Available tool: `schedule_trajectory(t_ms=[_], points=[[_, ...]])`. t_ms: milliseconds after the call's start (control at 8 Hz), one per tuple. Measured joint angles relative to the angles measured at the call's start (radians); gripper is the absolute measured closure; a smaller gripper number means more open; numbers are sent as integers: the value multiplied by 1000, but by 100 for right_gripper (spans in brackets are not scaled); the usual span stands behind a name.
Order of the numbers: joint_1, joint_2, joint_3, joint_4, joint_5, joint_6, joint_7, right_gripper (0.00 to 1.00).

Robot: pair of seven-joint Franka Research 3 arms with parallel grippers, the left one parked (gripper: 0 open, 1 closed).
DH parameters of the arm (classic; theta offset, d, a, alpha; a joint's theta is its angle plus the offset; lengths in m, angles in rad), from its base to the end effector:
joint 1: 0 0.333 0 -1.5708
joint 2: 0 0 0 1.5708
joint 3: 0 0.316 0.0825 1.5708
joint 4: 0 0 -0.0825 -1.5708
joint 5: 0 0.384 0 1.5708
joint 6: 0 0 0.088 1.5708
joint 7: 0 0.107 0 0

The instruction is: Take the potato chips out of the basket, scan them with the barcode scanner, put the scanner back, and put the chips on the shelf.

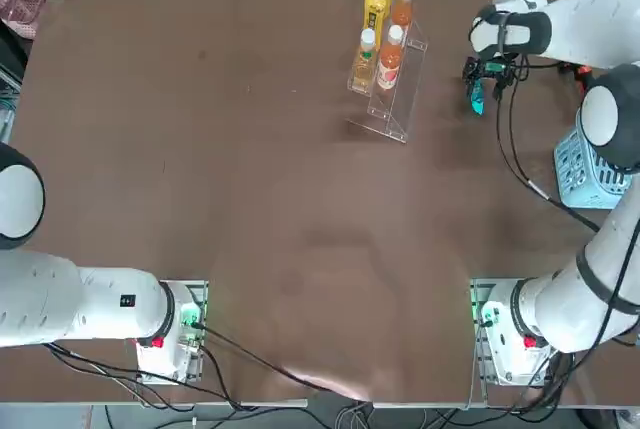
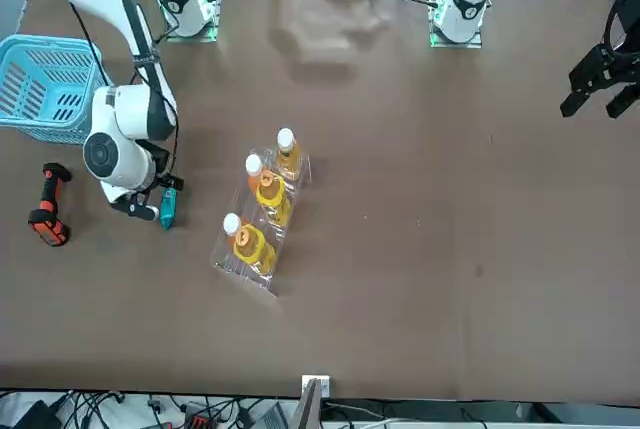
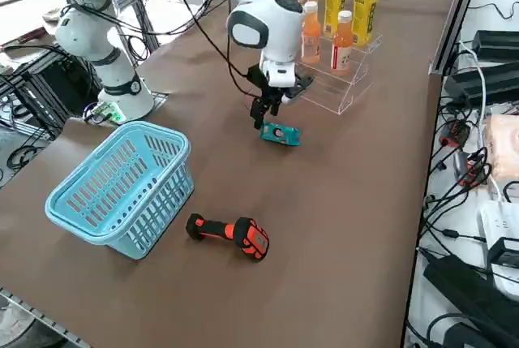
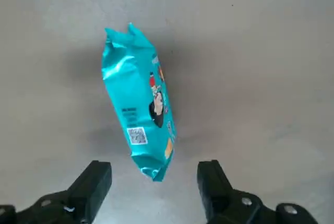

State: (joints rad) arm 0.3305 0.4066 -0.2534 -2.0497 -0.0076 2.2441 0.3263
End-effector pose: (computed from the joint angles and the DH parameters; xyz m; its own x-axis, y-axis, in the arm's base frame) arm 0.5707 0.0450 0.2296 0.9580 -0.2414 -0.1549 -0.2164 -0.9627 0.1622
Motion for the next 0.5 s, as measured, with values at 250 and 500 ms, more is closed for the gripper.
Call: schedule_trajectory(t_ms=[250, 500], points=[[0, 14, 0, -4, 0, 31, 2, 0], [1, 30, 0, -4, 0, 52, 2, 0]])
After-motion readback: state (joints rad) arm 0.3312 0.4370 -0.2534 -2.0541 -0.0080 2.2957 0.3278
